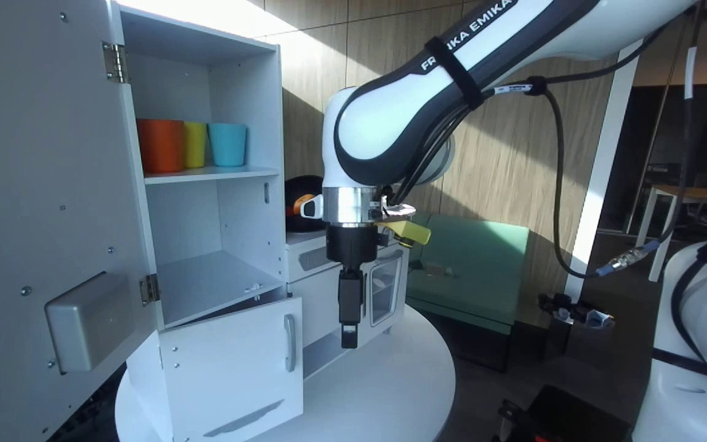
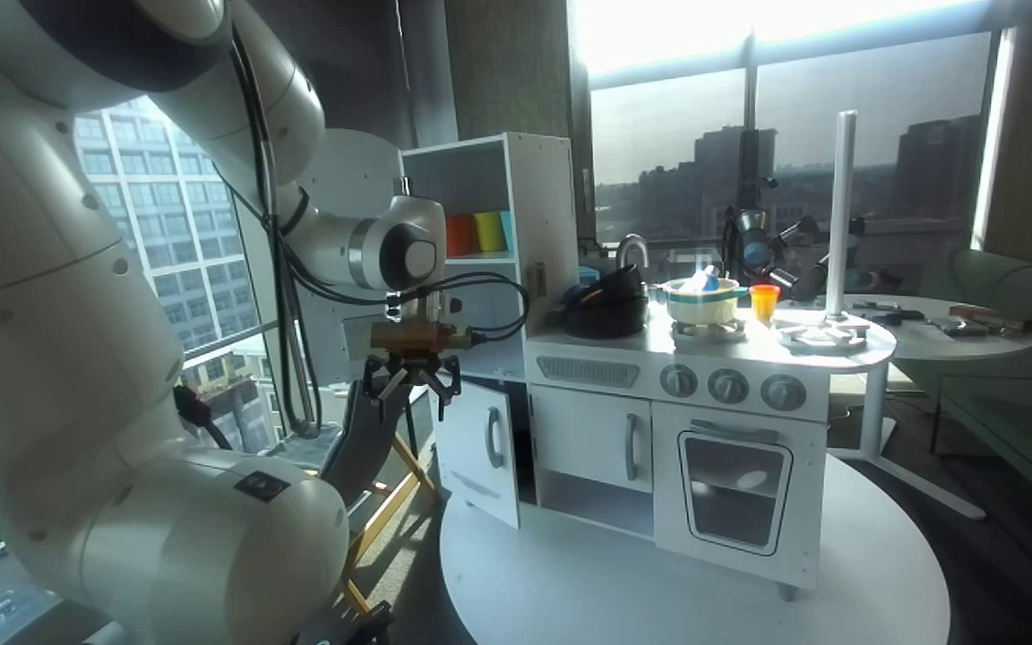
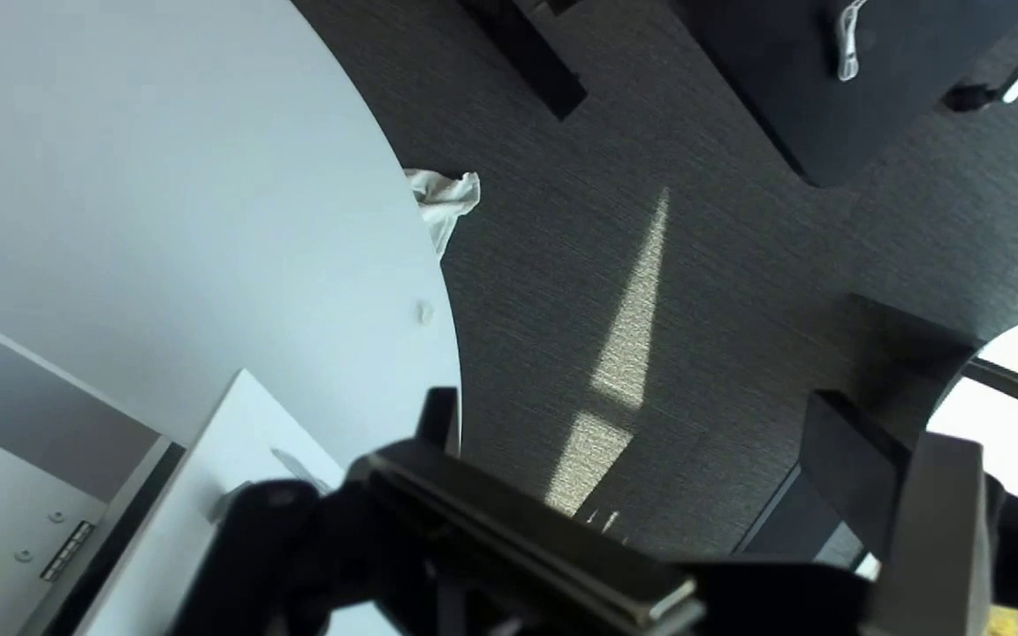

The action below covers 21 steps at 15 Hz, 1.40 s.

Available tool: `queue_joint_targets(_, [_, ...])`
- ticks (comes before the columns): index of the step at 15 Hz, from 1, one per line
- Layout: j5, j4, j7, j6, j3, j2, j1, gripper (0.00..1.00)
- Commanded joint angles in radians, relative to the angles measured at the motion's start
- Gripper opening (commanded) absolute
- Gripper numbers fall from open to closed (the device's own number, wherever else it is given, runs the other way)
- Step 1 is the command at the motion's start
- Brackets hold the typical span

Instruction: Open all the cupboard doors

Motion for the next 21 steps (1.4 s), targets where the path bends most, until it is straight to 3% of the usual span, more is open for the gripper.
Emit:
queue_joint_targets(1, [-0.103, -0.024, -0.016, 0.195, -0.006, 0.063, -0.026, 1.00])
queue_joint_targets(4, [-0.174, -0.014, -0.013, 0.358, -0.026, 0.137, -0.057, 1.00])
queue_joint_targets(9, [-0.387, 0.035, 0.087, 0.513, -0.047, 0.232, -0.135, 1.00])
queue_joint_targets(15, [-0.365, 0.140, 0.046, 0.599, -0.028, 0.318, -0.141, 1.00])
queue_joint_targets(21, [-0.290, 0.189, -0.046, 0.630, 0.047, 0.403, -0.148, 1.00])
